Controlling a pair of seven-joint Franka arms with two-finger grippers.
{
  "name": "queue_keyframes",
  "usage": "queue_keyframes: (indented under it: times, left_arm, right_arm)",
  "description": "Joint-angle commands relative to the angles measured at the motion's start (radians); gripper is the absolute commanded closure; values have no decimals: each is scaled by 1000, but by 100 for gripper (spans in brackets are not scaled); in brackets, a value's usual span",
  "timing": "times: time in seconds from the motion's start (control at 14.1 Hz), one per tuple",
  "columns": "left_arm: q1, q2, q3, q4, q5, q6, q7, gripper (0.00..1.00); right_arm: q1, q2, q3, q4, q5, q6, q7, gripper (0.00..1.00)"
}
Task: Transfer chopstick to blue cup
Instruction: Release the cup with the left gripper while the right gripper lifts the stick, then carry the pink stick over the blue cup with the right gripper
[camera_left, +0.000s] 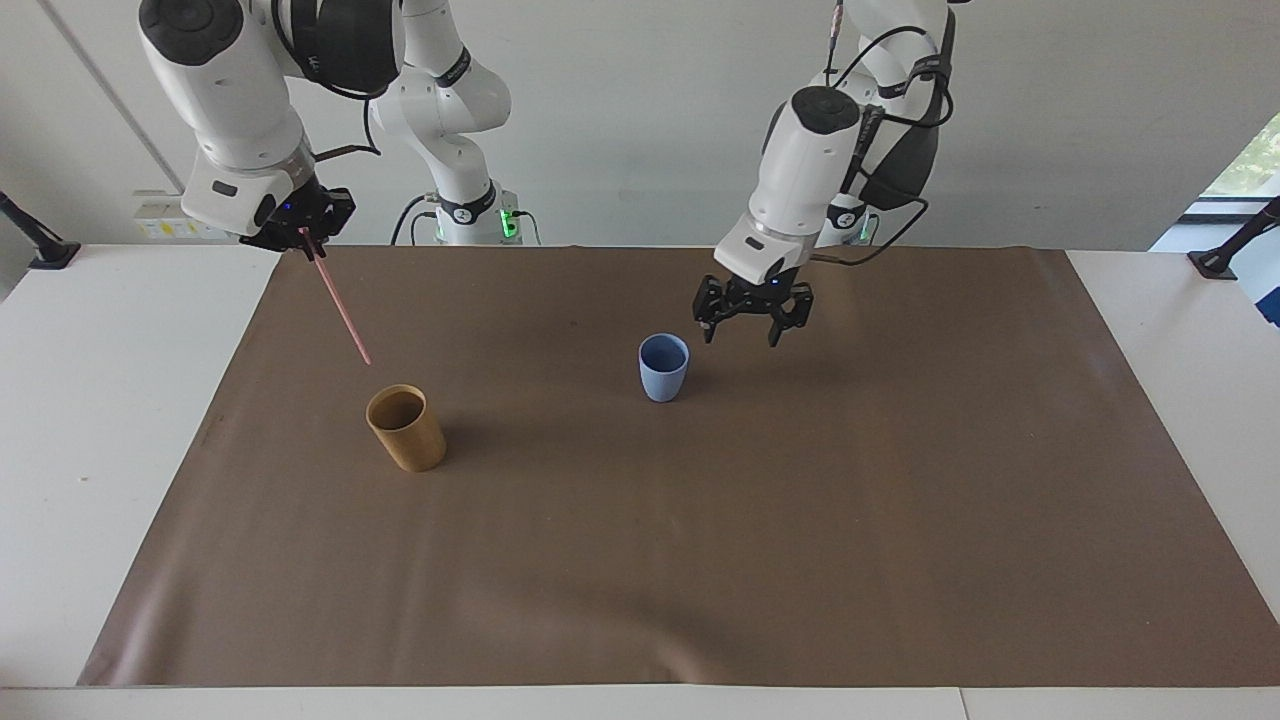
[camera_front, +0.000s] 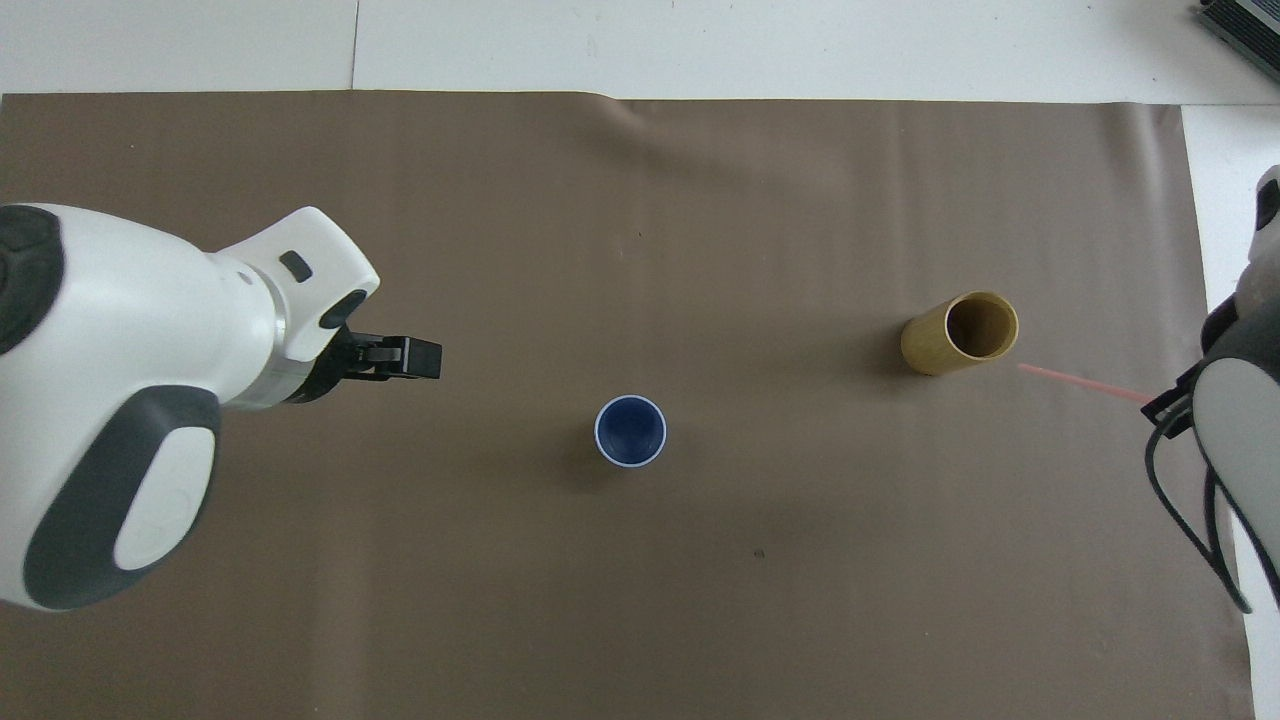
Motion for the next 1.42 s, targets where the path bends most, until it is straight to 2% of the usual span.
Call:
queue_keyframes:
  times: [0.0, 0.14, 0.28, 0.43, 0.57, 0.71, 0.85, 1.07, 1.21, 1.35]
  left_arm:
    - [106, 0, -13, 116, -7, -137, 167, 0]
    - [171, 3, -13, 186, -6, -192, 215, 0]
    - [223, 33, -13, 271, -3, -265, 238, 0]
    - [243, 93, -13, 372, -6, -353, 275, 0]
    - [246, 127, -10, 433, -6, -373, 275, 0]
    - [274, 115, -13, 434, -1, -381, 278, 0]
    - [283, 106, -10, 428, -3, -382, 304, 0]
    - [292, 100, -10, 421, -3, -402, 310, 0]
    - [294, 96, -10, 412, -1, -402, 310, 0]
    - [288, 81, -14, 392, 58, -402, 312, 0]
  right_arm:
    - [86, -1, 6, 4, -8, -41, 129, 100]
    - [125, -1, 12, 8, 8, -51, 161, 100]
    - [137, 1, 34, 37, 93, -52, 215, 100]
    - [146, -1, 95, 37, 173, -12, 332, 100]
    - [153, 1, 147, 37, 231, 16, 486, 100]
    - [223, 25, 224, 39, 235, 30, 686, 100]
    - [290, 83, 244, 77, 241, 63, 834, 100]
    - [361, 126, 249, 83, 262, 119, 934, 100]
    - [367, 134, 249, 80, 299, 163, 956, 100]
    - [369, 143, 249, 74, 314, 197, 959, 100]
